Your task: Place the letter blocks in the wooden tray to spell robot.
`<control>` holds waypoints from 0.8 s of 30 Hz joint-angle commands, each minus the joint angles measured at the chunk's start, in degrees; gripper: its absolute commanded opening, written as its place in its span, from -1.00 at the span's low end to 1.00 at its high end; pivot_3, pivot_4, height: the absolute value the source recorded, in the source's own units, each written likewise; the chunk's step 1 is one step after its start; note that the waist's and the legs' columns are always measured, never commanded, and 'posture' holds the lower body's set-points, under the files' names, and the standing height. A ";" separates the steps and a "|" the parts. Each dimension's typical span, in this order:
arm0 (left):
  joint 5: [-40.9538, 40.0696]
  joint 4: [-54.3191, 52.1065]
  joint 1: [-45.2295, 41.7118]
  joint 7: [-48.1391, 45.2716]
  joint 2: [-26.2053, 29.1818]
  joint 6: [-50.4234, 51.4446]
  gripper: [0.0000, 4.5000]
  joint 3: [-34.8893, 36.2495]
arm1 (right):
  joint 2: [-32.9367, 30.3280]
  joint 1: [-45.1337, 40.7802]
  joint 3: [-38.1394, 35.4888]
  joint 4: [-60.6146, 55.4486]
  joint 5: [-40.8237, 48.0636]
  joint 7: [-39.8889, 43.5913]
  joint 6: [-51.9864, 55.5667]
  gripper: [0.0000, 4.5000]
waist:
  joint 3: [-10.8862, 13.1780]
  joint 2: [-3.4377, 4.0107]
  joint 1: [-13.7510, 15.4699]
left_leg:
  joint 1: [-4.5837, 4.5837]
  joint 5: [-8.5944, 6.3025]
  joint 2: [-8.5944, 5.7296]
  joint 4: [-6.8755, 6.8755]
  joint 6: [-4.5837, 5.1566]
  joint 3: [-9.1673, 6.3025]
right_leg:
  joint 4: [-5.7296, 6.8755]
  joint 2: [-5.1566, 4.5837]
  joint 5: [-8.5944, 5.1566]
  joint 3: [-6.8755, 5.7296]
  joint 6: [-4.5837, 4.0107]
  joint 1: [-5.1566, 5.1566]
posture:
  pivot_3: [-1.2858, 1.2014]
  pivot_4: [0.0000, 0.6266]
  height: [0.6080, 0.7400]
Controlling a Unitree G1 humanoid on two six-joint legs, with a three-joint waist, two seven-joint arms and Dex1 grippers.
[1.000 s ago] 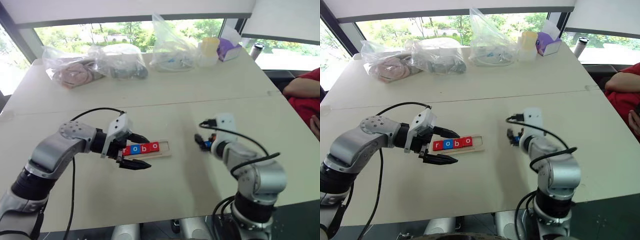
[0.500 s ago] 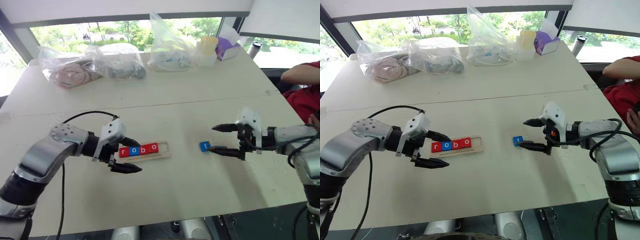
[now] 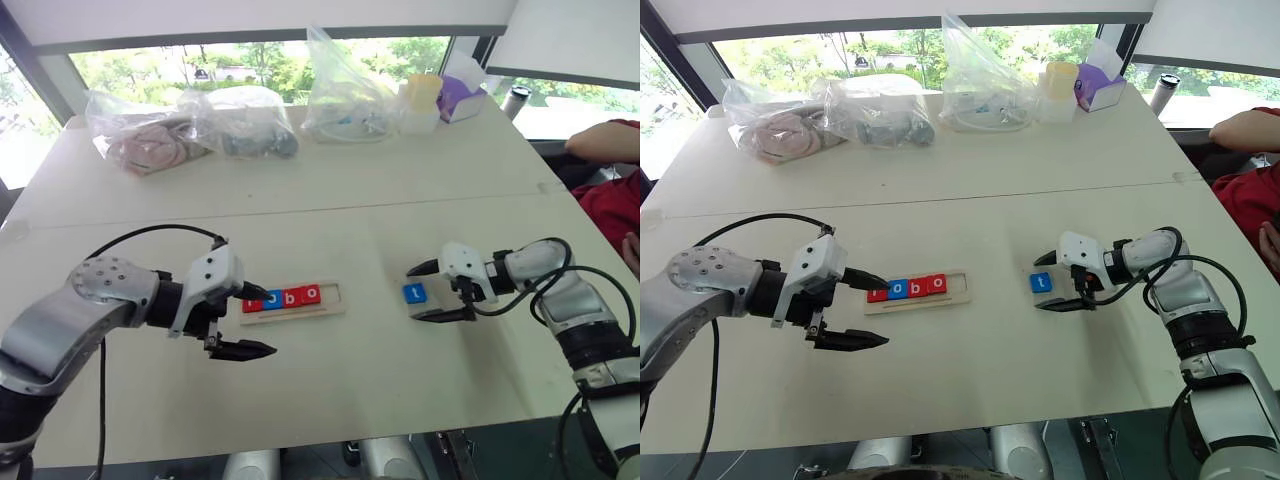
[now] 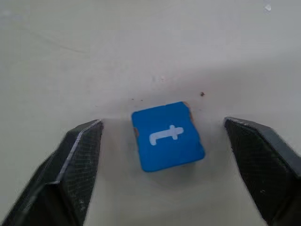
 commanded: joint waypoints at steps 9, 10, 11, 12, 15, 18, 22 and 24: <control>0.23 -0.39 2.68 0.27 2.92 -1.05 1.00 2.18 | 5.24 -2.56 -2.52 -8.18 6.31 -1.83 11.59 -0.48 | 0.00 0.00 -0.18 | 0.15 0.03 0.01 0.06 -0.06 0.00 | 0.30 0.01 0.01 0.03 -0.04 0.04 | 0.03 -0.52 1.00; 0.62 -0.46 3.29 -0.08 3.37 -1.54 1.00 1.98 | 6.18 -2.45 -2.50 -11.10 7.27 -2.66 14.10 -0.48 | -0.01 0.00 -0.20 | 0.19 0.03 0.00 0.06 -0.06 -0.02 | 0.41 0.02 0.01 0.03 -0.03 0.03 | 0.03 -0.52 1.00; 0.78 -0.60 3.84 -0.28 3.59 -1.82 1.00 1.93 | 7.57 -2.17 -1.80 -15.27 8.08 -3.94 16.94 -0.48 | 0.00 0.01 -0.18 | 0.19 0.03 0.02 0.06 -0.06 -0.05 | 0.45 0.06 0.01 0.01 -0.03 0.01 | 0.03 -0.52 1.00; 0.76 -0.70 4.22 -0.37 3.68 -1.95 1.00 2.01 | 9.08 -2.04 -0.51 -18.65 7.39 -5.80 18.54 -0.48 | -0.01 0.02 -0.16 | 0.19 0.04 0.02 0.06 -0.06 -0.09 | 0.48 0.08 0.00 0.00 -0.04 -0.01 | 0.03 -0.52 1.00; 1.30 -0.31 4.69 0.10 3.87 -2.35 1.00 2.29 | 12.54 -1.75 3.54 -24.24 3.88 -10.06 20.36 -0.48 | -0.01 0.02 -0.04 | 0.14 0.05 0.05 0.06 -0.09 -0.22 | 0.49 0.10 -0.01 -0.09 -0.06 -0.04 | 0.03 -0.52 1.00; 1.46 -0.09 4.94 0.80 3.50 -2.50 1.00 2.46 | 13.32 -0.84 7.13 -25.85 1.93 -10.01 19.93 -0.48 | -0.01 0.02 0.20 | 0.11 0.06 0.02 0.07 -0.11 -0.19 | 0.47 0.05 -0.02 -0.12 -0.07 -0.03 | 0.03 -0.52 1.00; 1.37 -0.62 5.34 1.89 2.50 -2.22 1.00 2.31 | 14.20 -2.64 9.13 -21.14 -1.16 -12.20 18.28 -0.48 | -0.01 0.01 0.32 | 0.05 0.07 -0.03 0.11 -0.13 -0.12 | 0.41 -0.08 -0.05 -0.10 -0.10 -0.04 | 0.03 -0.52 1.00; 1.22 -0.74 5.71 2.39 2.15 -2.11 1.00 2.48 | 15.07 -4.07 9.63 -18.61 -2.23 -13.01 17.02 -0.48 | -0.01 0.01 0.19 | 0.05 0.08 -0.05 0.12 -0.14 -0.07 | 0.39 -0.09 -0.05 -0.06 -0.11 -0.04 | 0.03 -0.52 1.00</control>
